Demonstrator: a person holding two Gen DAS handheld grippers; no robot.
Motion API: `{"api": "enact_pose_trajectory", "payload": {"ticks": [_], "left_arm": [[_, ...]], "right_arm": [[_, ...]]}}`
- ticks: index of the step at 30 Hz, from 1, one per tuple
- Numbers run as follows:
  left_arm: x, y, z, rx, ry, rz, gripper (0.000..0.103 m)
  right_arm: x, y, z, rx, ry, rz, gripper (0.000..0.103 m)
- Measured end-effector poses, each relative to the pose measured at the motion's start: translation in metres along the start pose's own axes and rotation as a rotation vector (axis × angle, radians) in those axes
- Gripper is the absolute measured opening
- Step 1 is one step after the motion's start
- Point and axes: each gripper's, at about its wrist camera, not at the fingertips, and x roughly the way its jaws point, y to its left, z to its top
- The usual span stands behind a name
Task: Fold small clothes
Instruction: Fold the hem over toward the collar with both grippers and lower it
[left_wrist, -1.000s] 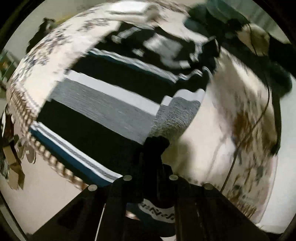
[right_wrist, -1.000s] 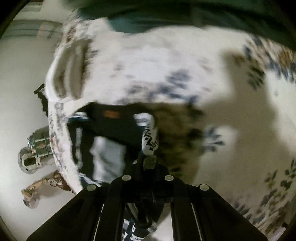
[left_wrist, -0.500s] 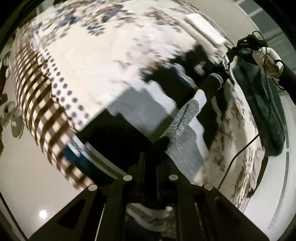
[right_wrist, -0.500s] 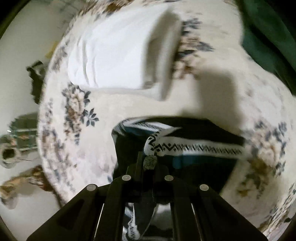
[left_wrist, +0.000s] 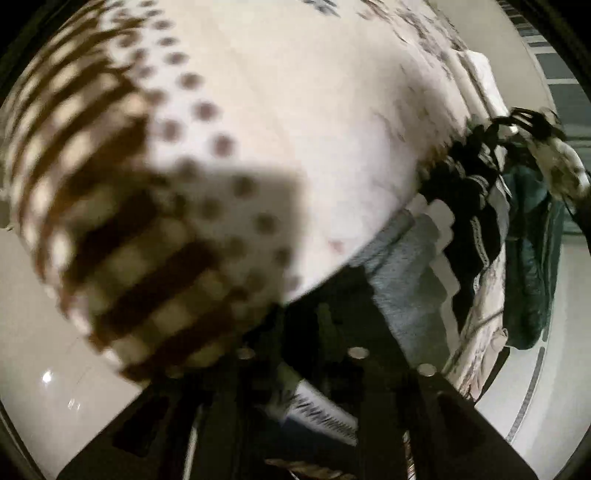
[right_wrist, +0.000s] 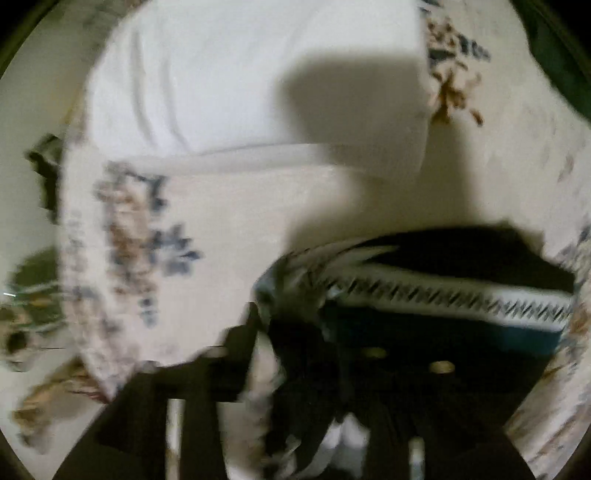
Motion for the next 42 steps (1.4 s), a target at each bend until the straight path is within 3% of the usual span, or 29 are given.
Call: {"api": "enact_pose_trajectory", "payload": {"ticks": [1,4,7,12,16,20,22,24,26,27,29,32,33,36,38,40,42], "left_arm": [[-0.007,0.001,0.001,0.003,0.004,0.008,0.04],[-0.027,-0.006,0.008,0.03,-0.019,0.036,0.068],[-0.037,-0.027,0.029,0.08,-0.048,0.028,0.068],[-0.022,-0.13,0.084,0.26,-0.093,-0.036,0.068],[0.036,-0.235,0.133,0.411,-0.064,-0.093,0.068],[0.096,-0.314,0.177,0.488,-0.015,-0.109,0.068],[0.117,-0.343,0.191,0.527,-0.008,-0.075,0.068],[0.138,-0.364,0.204,0.593,-0.021,0.046,0.068],[0.149,-0.364,0.218,0.632,-0.046,0.183,0.068],[0.15,-0.359,0.224,0.629,-0.048,0.208,0.071],[0.141,-0.34,0.238,0.606,-0.043,0.199,0.071],[0.116,-0.313,0.244,0.59,-0.082,0.245,0.068],[0.108,-0.303,0.244,0.566,-0.073,0.235,0.068],[0.083,-0.283,0.225,0.489,-0.019,0.061,0.068],[0.081,-0.282,0.198,0.508,0.037,0.002,0.069],[0.091,-0.284,0.173,0.581,0.068,0.042,0.069],[0.108,-0.276,0.16,0.69,0.038,0.242,0.069]], "right_arm": [[-0.008,-0.004,-0.005,0.01,-0.019,0.044,0.06],[-0.042,-0.034,-0.036,0.034,-0.048,0.133,0.064],[-0.066,-0.076,-0.07,0.052,-0.08,0.114,0.068],[-0.079,-0.148,-0.107,0.073,-0.15,0.009,0.069],[-0.061,-0.198,-0.118,0.128,-0.15,0.029,0.069],[-0.041,-0.23,-0.121,0.208,-0.135,0.118,0.068],[-0.033,-0.237,-0.122,0.223,-0.13,0.154,0.068],[-0.024,-0.243,-0.125,0.232,-0.119,0.168,0.068],[-0.019,-0.247,-0.129,0.235,-0.112,0.175,0.069],[-0.017,-0.248,-0.132,0.236,-0.11,0.18,0.068],[-0.017,-0.248,-0.136,0.242,-0.109,0.187,0.068],[-0.023,-0.249,-0.144,0.245,-0.117,0.176,0.068],[-0.025,-0.249,-0.15,0.246,-0.118,0.168,0.069],[-0.026,-0.248,-0.172,0.265,-0.103,0.181,0.069],[-0.022,-0.243,-0.185,0.273,-0.09,0.18,0.068],[-0.018,-0.239,-0.199,0.275,-0.078,0.174,0.068],[-0.012,-0.235,-0.216,0.282,-0.061,0.144,0.068]]}}
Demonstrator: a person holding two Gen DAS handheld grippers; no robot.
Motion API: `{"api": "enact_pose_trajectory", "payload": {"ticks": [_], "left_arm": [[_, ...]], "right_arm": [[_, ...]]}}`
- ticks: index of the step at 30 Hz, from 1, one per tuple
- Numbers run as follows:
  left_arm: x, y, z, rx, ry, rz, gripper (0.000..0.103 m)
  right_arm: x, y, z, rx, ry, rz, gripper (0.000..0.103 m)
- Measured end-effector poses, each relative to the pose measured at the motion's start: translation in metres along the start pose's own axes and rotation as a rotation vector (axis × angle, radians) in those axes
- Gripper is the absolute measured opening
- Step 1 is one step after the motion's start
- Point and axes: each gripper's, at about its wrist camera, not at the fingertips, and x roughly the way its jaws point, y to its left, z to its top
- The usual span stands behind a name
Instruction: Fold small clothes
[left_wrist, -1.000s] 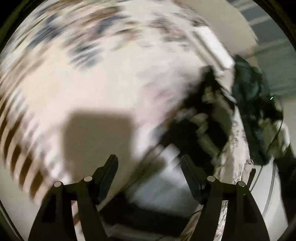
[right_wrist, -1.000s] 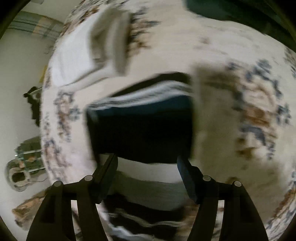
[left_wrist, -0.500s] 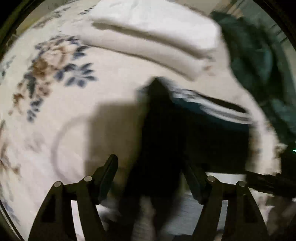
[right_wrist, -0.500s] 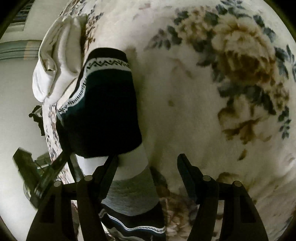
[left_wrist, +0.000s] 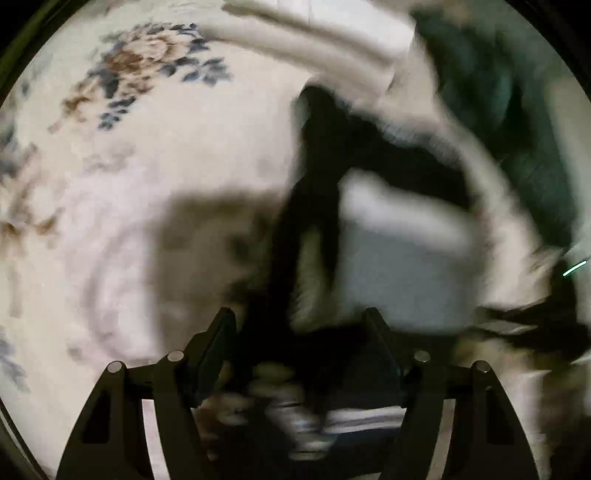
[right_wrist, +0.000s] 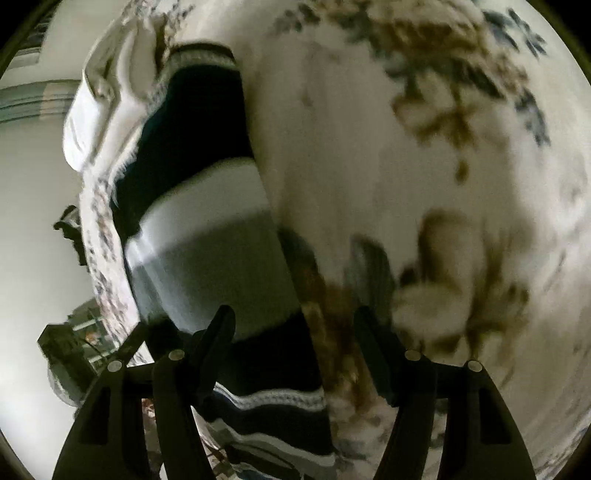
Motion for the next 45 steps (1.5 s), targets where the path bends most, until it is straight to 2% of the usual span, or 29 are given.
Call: {"api": "enact_pose_trajectory", "payload": {"ticks": [1,2,6,8,10,12,16,20,21,22,23,25,26,30,32,34,35,36,37,38,39,40,41,42,43,44,45], "left_arm": [[0.004,0.009,-0.004,0.012,-0.003,0.059,0.07],[0.006,0.023,-0.006,-0.013,-0.001,0.087,0.07],[-0.018,0.079,-0.019,-0.152,-0.007,0.064,0.067],[-0.036,0.092,-0.033,-0.193,-0.008,-0.004,0.067],[-0.058,0.091,-0.059,-0.194,-0.008,-0.091,0.068],[-0.068,0.081,-0.083,-0.169,0.031,-0.133,0.068],[-0.073,0.056,-0.135,-0.116,0.105,-0.119,0.068],[-0.063,0.05,-0.187,-0.081,0.155,-0.091,0.067],[-0.06,0.049,-0.198,-0.065,0.152,-0.077,0.059],[-0.056,0.046,-0.209,-0.05,0.15,-0.067,0.017],[-0.053,0.046,-0.216,-0.044,0.162,-0.056,0.002],[-0.061,0.047,-0.226,-0.048,0.111,-0.059,0.002],[-0.069,0.048,-0.229,-0.062,0.085,-0.067,0.002],[-0.103,0.062,-0.23,-0.108,0.008,-0.094,0.002],[-0.102,0.075,-0.233,-0.105,0.019,-0.062,0.002],[-0.091,0.09,-0.24,-0.123,0.045,-0.035,0.0],[-0.082,0.103,-0.242,-0.151,0.065,-0.033,0.0],[-0.078,0.11,-0.244,-0.17,0.083,-0.066,0.0],[-0.078,0.116,-0.248,-0.19,0.098,-0.112,0.002],[-0.081,0.118,-0.25,-0.197,0.093,-0.119,0.002],[-0.084,0.119,-0.252,-0.195,0.089,-0.138,0.005],[-0.086,0.119,-0.255,-0.193,0.087,-0.169,0.022],[-0.087,0.119,-0.259,-0.197,0.089,-0.209,0.037],[-0.086,0.119,-0.263,-0.205,0.089,-0.256,0.067],[-0.086,0.12,-0.266,-0.213,0.087,-0.28,0.074],[-0.079,0.114,-0.269,-0.226,0.091,-0.326,0.074],[-0.074,0.111,-0.27,-0.23,0.105,-0.34,0.074]], "right_arm": [[0.0,-0.001,-0.006,0.0,0.002,-0.014,0.068],[0.0,-0.001,-0.017,-0.001,0.004,-0.036,0.068],[0.001,-0.004,-0.051,0.001,0.019,-0.037,0.069],[0.005,-0.01,-0.073,0.012,0.05,-0.033,0.068],[0.01,-0.017,-0.098,0.02,0.072,-0.03,0.068],[0.017,-0.02,-0.126,0.026,0.104,-0.024,0.068],[0.034,-0.032,-0.19,0.032,0.16,0.014,0.069],[0.071,-0.045,-0.26,0.048,0.231,0.063,0.069],[0.08,-0.048,-0.274,0.056,0.242,0.066,0.069],[0.087,-0.048,-0.283,0.062,0.248,0.069,0.069],[0.096,-0.05,-0.295,0.072,0.257,0.077,0.067],[0.114,-0.049,-0.317,0.085,0.26,0.092,0.036],[0.121,-0.046,-0.33,0.081,0.267,0.092,0.006],[0.112,-0.031,-0.358,0.032,0.168,0.061,0.006],[0.111,-0.028,-0.367,0.018,0.157,0.036,0.006],[0.122,-0.026,-0.369,-0.004,0.166,-0.027,0.006],[0.125,-0.03,-0.367,-0.003,0.171,-0.039,0.006],[0.13,-0.031,-0.366,0.01,0.185,-0.027,0.007],[0.131,-0.031,-0.364,0.021,0.195,-0.016,0.011],[0.13,-0.031,-0.365,0.036,0.202,0.003,0.021],[0.125,-0.035,-0.362,0.043,0.199,0.029,0.038],[0.121,-0.032,-0.36,0.05,0.195,0.048,0.048],[0.119,-0.034,-0.362,0.058,0.187,0.067,0.062],[0.119,-0.036,-0.365,0.069,0.184,0.085,0.064],[0.121,-0.04,-0.362,0.08,0.187,0.095,0.064],[0.125,-0.043,-0.365,0.096,0.198,0.112,0.064],[0.134,-0.044,-0.369,0.12,0.217,0.144,0.064]]}}
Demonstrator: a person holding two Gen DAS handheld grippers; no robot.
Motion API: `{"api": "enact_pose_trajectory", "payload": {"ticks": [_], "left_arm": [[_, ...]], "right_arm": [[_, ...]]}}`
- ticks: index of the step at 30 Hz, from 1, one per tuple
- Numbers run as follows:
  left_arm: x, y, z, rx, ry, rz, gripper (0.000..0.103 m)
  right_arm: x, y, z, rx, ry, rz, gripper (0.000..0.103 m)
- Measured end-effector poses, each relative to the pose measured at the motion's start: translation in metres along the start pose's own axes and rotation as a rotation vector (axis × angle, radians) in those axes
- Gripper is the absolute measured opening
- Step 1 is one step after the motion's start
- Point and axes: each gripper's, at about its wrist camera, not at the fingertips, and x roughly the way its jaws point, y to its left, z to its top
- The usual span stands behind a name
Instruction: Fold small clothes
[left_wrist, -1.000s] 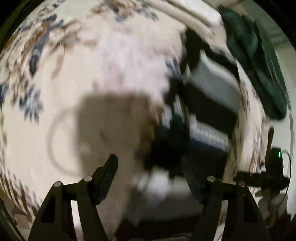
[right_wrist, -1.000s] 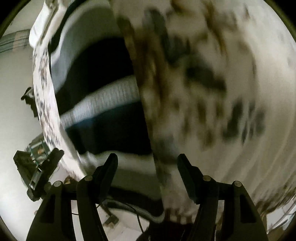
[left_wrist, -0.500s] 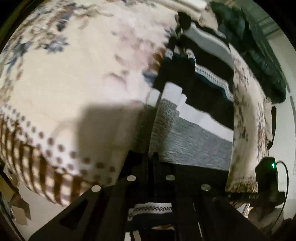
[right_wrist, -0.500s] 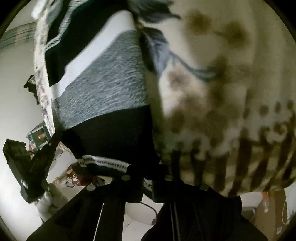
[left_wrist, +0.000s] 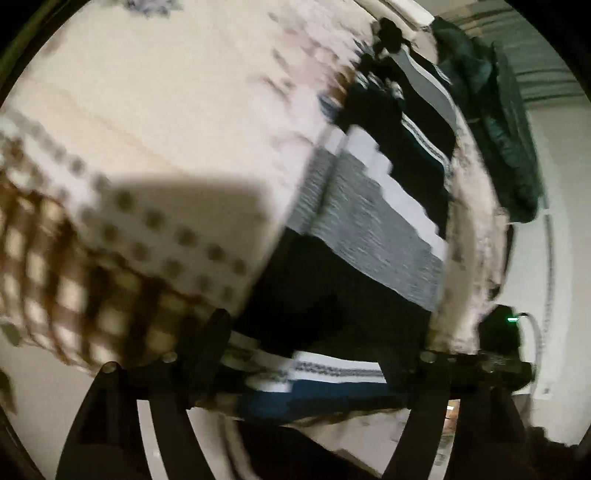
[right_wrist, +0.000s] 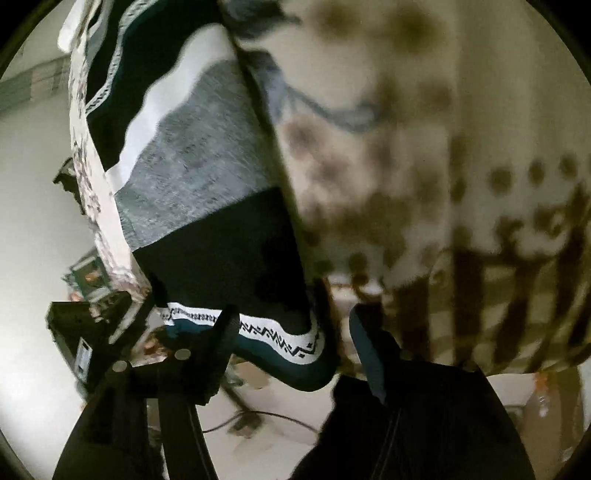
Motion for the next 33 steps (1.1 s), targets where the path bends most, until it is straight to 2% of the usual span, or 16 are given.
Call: {"api": "enact_pose_trajectory", "payload": {"ticks": [3,4,5,6,9,11,14,16,17,18,19,20,23,25,29,33], "left_arm": [[0.023,-0.006,-0.006,0.029,0.033,0.035,0.072],[0.025,-0.01,-0.01,0.047,0.025,0.071,0.058],[0.028,-0.016,-0.012,0.062,0.018,0.108,0.037],[0.028,-0.018,-0.013,0.074,0.016,0.157,0.007],[0.012,-0.016,-0.018,0.062,-0.042,0.145,0.005],[0.014,-0.005,-0.021,0.052,-0.018,0.139,0.006],[0.014,-0.003,-0.018,0.047,0.03,0.118,0.01],[0.005,-0.013,-0.011,0.058,0.04,0.14,0.011],[-0.005,-0.022,-0.005,0.079,0.027,0.138,0.019],[-0.016,-0.031,0.002,0.098,0.003,0.137,0.044],[-0.015,-0.044,0.007,0.109,-0.02,0.13,0.066],[-0.025,-0.051,0.019,0.115,-0.059,0.096,0.071],[-0.031,-0.07,0.064,0.102,-0.117,0.019,0.071],[-0.027,-0.078,0.1,0.091,-0.132,-0.014,0.071],[-0.011,-0.098,0.193,0.112,-0.159,-0.07,0.071],[0.024,-0.126,0.29,0.147,-0.12,-0.128,0.071]], "right_arm": [[0.016,-0.003,-0.002,0.038,0.02,0.046,0.064],[0.02,-0.002,-0.003,0.041,0.022,0.053,0.063],[0.024,-0.001,-0.002,0.041,0.02,0.053,0.046],[0.025,0.002,-0.004,0.034,0.012,0.037,0.007],[0.024,0.011,-0.018,0.012,-0.034,0.026,0.006],[0.028,0.014,-0.023,0.005,-0.058,-0.021,0.006],[0.035,0.021,-0.016,0.005,-0.016,-0.04,0.008],[0.024,0.033,-0.01,-0.035,0.003,-0.059,0.015],[0.015,0.047,-0.006,-0.07,0.002,-0.059,0.029],[0.003,0.058,-0.002,-0.096,-0.015,-0.063,0.049],[-0.005,0.065,-0.001,-0.112,-0.037,-0.062,0.055],[-0.021,0.077,0.006,-0.13,-0.084,-0.061,0.059],[-0.047,0.091,0.026,-0.111,-0.152,-0.06,0.059],[-0.053,0.094,0.046,-0.066,-0.159,-0.047,0.059],[-0.062,0.098,0.087,-0.019,-0.192,-0.044,0.059],[-0.08,0.107,0.144,0.045,-0.272,-0.027,0.059]]}}
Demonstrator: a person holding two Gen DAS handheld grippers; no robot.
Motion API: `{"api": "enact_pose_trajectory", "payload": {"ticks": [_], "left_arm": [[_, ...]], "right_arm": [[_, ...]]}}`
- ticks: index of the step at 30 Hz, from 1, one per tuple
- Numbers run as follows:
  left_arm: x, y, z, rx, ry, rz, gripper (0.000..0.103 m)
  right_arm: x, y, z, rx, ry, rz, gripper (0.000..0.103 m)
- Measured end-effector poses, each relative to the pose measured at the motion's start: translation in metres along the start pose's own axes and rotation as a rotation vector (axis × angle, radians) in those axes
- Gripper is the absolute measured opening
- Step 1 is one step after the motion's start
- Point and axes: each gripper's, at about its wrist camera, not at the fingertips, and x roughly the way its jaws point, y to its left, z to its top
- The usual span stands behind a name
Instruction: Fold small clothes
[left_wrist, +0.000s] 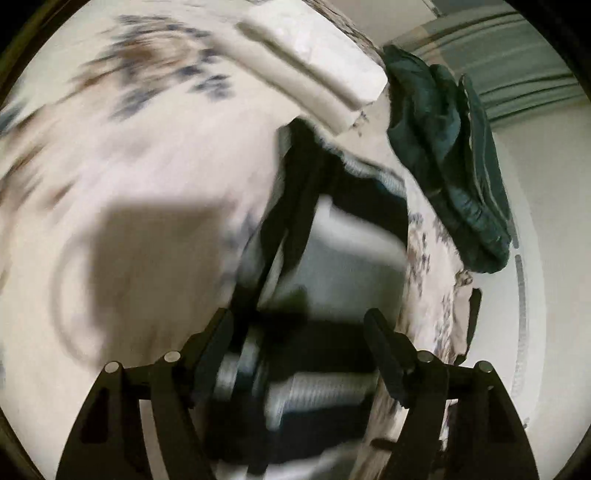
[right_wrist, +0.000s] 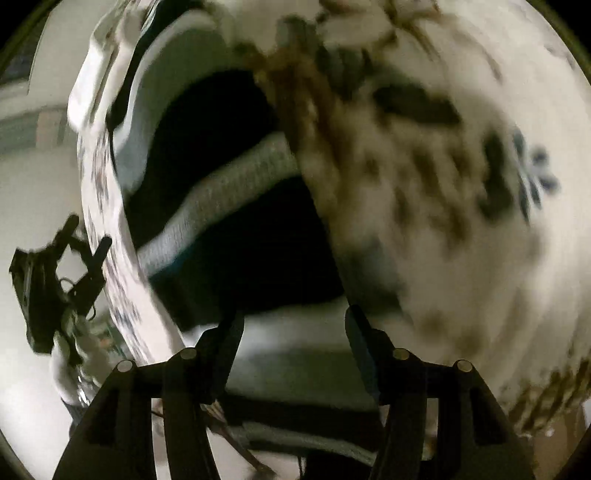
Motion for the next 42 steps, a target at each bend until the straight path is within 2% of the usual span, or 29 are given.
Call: {"api": "enact_pose_trajectory", "payload": {"ticks": [4,6,7,8,10,11,15,17,18,19,21,23,25,28,30,32,36,40,42], "left_arm": [[0.055,-0.002,0.068,0.034,0.057,-0.003,0.071],[0.079,-0.001,0.098,0.056,0.063,-0.003,0.064],[0.084,-0.002,0.107,0.068,0.049,-0.018,0.022],[0.091,-0.004,0.119,0.087,0.052,-0.015,0.011],[0.097,-0.01,0.13,0.127,0.046,-0.028,0.011],[0.099,-0.015,0.134,0.162,0.039,-0.011,0.011],[0.122,-0.01,0.144,0.191,0.107,0.008,0.012],[0.12,-0.008,0.143,0.182,0.138,0.003,0.017],[0.115,-0.007,0.142,0.17,0.144,-0.008,0.028],[0.107,-0.005,0.14,0.154,0.147,-0.025,0.047],[0.081,-0.001,0.131,0.113,0.12,-0.044,0.065],[0.046,0.003,0.113,0.078,0.095,-0.092,0.065],[0.01,0.002,0.084,0.086,0.069,-0.074,0.065],[-0.032,0.004,0.026,0.11,0.058,-0.003,0.068],[-0.046,0.006,-0.021,0.122,0.087,0.048,0.068],[-0.052,0.011,-0.078,0.13,0.134,0.122,0.068],[-0.041,0.019,-0.178,0.116,0.245,0.197,0.068],[-0.029,0.024,-0.243,0.062,0.302,0.22,0.068],[-0.024,0.026,-0.267,0.075,0.306,0.274,0.068]], "right_arm": [[0.006,0.013,0.044,0.075,-0.072,0.033,0.059],[0.004,0.017,0.072,0.104,-0.11,0.026,0.061],[0.005,0.018,0.079,0.11,-0.116,0.022,0.061],[0.007,0.022,0.09,0.118,-0.126,0.022,0.061],[0.011,0.026,0.099,0.12,-0.13,0.02,0.061],[0.015,0.03,0.103,0.117,-0.129,0.018,0.061],[0.024,0.04,0.104,0.107,-0.12,-0.002,0.061],[0.024,0.041,0.099,0.113,-0.116,-0.004,0.061],[0.024,0.041,0.094,0.122,-0.111,0.001,0.061],[0.028,0.04,0.092,0.126,-0.106,0.006,0.062],[0.024,0.037,0.076,0.142,-0.081,0.027,0.069],[0.021,0.034,0.064,0.139,-0.05,0.04,0.07],[0.02,0.034,0.047,0.117,-0.015,0.042,0.07],[0.024,0.034,0.005,0.044,0.068,-0.015,0.07],[0.03,0.031,-0.02,0.011,0.109,-0.043,0.07],[0.038,0.02,-0.052,-0.005,0.16,-0.071,0.07],[0.045,-0.008,-0.099,0.002,0.189,-0.08,0.07],[0.044,-0.025,-0.122,-0.009,0.201,-0.079,0.07],[0.049,-0.026,-0.136,-0.026,0.206,-0.081,0.07]]}}
